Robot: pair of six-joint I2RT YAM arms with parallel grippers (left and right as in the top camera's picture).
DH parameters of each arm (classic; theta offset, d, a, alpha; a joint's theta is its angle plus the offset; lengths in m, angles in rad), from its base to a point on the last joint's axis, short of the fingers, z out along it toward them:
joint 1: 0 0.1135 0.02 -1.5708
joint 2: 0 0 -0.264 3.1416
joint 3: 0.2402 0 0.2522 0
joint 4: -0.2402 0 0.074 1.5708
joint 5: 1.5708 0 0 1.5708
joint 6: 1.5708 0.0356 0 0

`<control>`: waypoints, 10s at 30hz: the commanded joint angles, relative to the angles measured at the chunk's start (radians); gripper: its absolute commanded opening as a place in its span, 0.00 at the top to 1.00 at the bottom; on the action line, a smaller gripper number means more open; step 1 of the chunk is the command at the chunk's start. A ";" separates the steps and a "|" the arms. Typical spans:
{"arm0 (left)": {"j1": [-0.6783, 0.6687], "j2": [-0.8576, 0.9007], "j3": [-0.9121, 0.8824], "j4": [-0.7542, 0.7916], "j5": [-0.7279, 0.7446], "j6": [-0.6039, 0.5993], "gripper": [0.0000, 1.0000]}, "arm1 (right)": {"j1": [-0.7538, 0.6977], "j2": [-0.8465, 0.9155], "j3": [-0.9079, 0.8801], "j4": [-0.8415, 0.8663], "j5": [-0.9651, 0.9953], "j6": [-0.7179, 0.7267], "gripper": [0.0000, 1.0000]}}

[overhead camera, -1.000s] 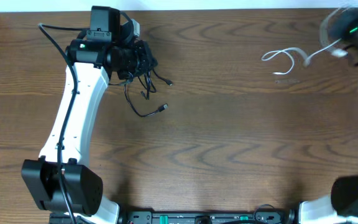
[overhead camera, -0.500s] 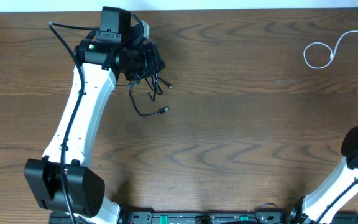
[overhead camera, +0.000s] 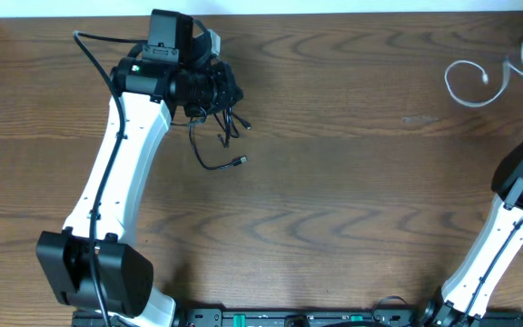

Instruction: Untangle cables

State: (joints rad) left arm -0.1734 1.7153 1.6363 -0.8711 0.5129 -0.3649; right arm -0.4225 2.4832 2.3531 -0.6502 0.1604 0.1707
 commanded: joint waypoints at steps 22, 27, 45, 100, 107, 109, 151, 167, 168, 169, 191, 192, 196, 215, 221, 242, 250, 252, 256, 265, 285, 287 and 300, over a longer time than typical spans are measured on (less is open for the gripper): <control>-0.006 -0.003 0.004 0.027 -0.008 0.016 0.92 | 0.005 -0.470 0.016 -0.605 -0.637 -0.225 0.01; -0.038 0.001 0.004 0.027 -0.001 -0.039 0.92 | 0.017 -0.476 0.014 -0.698 -0.702 -0.258 0.01; -0.131 0.024 0.004 0.190 0.127 -0.340 0.67 | 0.286 -0.473 -0.108 -0.797 -0.816 -0.397 0.01; -0.352 0.456 0.003 -0.093 -0.200 0.684 0.35 | 0.364 -0.472 -0.352 -0.629 -0.709 -0.340 0.07; -0.352 0.462 0.003 -0.064 -0.199 0.686 0.36 | 0.364 -0.471 -0.352 -0.628 -0.709 -0.340 0.07; -0.352 0.465 0.003 -0.058 -0.200 0.686 0.36 | 0.364 -0.471 -0.353 -0.628 -0.709 -0.340 0.07; -0.390 0.112 0.142 -0.023 -0.453 0.177 0.93 | 0.381 -0.471 -0.353 -0.637 -0.710 -0.332 0.11; -0.373 -0.205 0.142 0.135 -0.454 0.114 0.93 | 0.507 -0.471 -0.353 -0.602 -0.861 -0.332 0.12; -0.367 -0.209 0.142 0.143 -0.454 0.095 0.92 | 0.510 -0.471 -0.353 -0.598 -0.863 -0.332 0.12; -0.359 -0.214 0.142 0.157 -0.454 0.072 0.92 | 0.515 -0.471 -0.353 -0.595 -0.863 -0.332 0.12; -0.314 -0.337 0.142 0.326 -0.458 -0.090 0.92 | 0.557 -0.467 -0.673 -0.036 -1.259 0.080 0.14; -0.314 -0.337 0.142 0.328 -0.458 -0.090 0.93 | 0.566 -0.467 -0.708 0.027 -1.302 0.113 0.14; -0.314 -0.337 0.142 0.331 -0.479 -0.094 0.93 | 0.603 -0.467 -0.808 0.215 -1.373 0.230 0.14; -0.314 -0.307 0.142 0.386 -0.507 -0.232 0.93 | 0.767 -0.467 -0.837 0.535 -1.033 0.698 0.15; -0.314 -0.307 0.142 0.386 -0.526 -0.232 0.92 | 0.780 -0.467 -0.837 0.526 -0.940 0.723 0.19; -0.291 -0.281 0.141 0.304 -0.533 -0.232 0.92 | 0.629 -0.527 -0.835 0.457 -1.467 0.229 0.44; -0.238 -0.272 0.141 0.315 -0.642 -0.501 0.92 | 0.675 -0.548 -0.835 0.508 -1.533 0.202 0.38; -0.217 -0.272 0.141 0.315 -0.640 -0.589 0.93 | 0.677 -0.548 -0.835 0.546 -1.550 0.202 0.38; -0.206 -0.272 0.141 0.316 -0.637 -0.695 0.93 | 0.699 -0.548 -0.835 0.632 -1.562 0.203 0.42; -0.206 -0.272 0.141 0.315 -0.628 -0.881 0.93 | 0.770 -0.548 -0.835 0.685 -1.365 0.252 0.48; -0.187 -0.274 0.141 0.275 -0.574 -0.562 0.92 | 0.772 -0.548 -0.836 0.327 -0.493 0.440 0.99; -0.172 -0.274 0.141 0.248 -0.574 -0.482 0.93 | 0.731 -0.548 -0.836 0.216 -0.404 0.391 0.99; 0.048 -0.274 0.141 0.087 -0.577 -0.251 0.92 | 0.447 -0.548 -0.836 -0.132 -0.259 0.171 0.99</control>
State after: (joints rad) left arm -0.1818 1.4509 1.7737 -0.7773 -0.0334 -0.7033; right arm 0.0807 1.9594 1.5154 -0.7609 -0.1822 0.4122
